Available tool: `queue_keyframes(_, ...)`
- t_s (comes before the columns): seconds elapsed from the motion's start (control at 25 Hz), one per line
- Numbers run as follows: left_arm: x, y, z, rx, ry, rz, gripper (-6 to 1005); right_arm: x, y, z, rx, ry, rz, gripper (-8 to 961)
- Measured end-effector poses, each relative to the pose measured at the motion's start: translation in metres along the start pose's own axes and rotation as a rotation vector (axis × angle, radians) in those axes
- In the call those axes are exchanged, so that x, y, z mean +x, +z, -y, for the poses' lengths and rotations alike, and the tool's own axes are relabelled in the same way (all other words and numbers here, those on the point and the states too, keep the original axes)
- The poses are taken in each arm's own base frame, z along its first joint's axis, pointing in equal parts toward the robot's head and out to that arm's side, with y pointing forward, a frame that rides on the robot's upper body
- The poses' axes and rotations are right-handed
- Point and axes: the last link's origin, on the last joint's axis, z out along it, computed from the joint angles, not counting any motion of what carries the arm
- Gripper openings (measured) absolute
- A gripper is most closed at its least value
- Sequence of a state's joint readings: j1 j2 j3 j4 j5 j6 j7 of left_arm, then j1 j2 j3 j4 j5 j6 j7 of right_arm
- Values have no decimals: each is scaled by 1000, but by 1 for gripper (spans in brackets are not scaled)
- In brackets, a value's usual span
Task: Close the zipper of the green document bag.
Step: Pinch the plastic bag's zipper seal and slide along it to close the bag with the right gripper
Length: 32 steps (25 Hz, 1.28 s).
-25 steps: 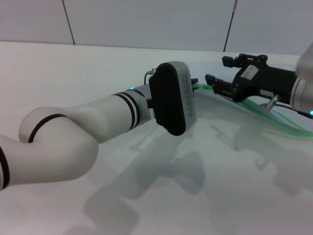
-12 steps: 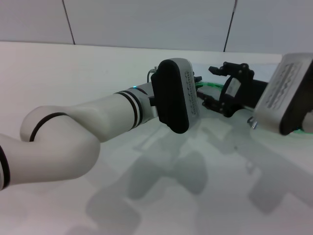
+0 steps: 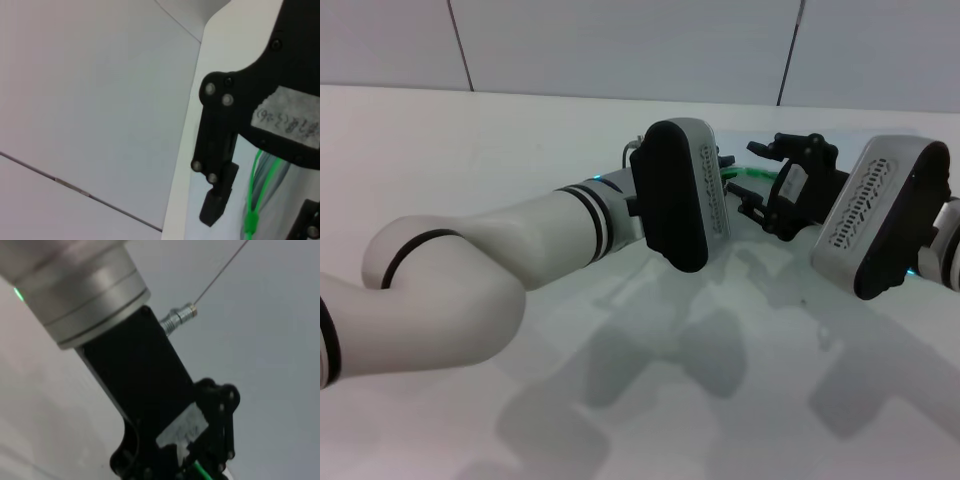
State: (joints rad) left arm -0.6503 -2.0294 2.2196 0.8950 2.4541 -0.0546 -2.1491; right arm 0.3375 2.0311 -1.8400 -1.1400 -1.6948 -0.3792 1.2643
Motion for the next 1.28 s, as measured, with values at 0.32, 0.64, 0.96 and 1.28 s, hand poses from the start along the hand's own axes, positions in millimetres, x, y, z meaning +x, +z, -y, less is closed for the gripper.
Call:
queue_keyframes(0.32,0,-1,1,8,-10,-2,63,4,1,2,5,18,-11,446)
queue_keyframes(0.64,2,-2,3,13,-13,-8,63,4,2,2,4,18,-11,378)
queue_keyframes(0.96,2,-2,3,13,-12,-8,62,-1,4,2,2,24,-3,317)
queue_keyframes(1.28,2,-2,3,13,-12,-8,61,-1,5,4,18,36,-5,277)
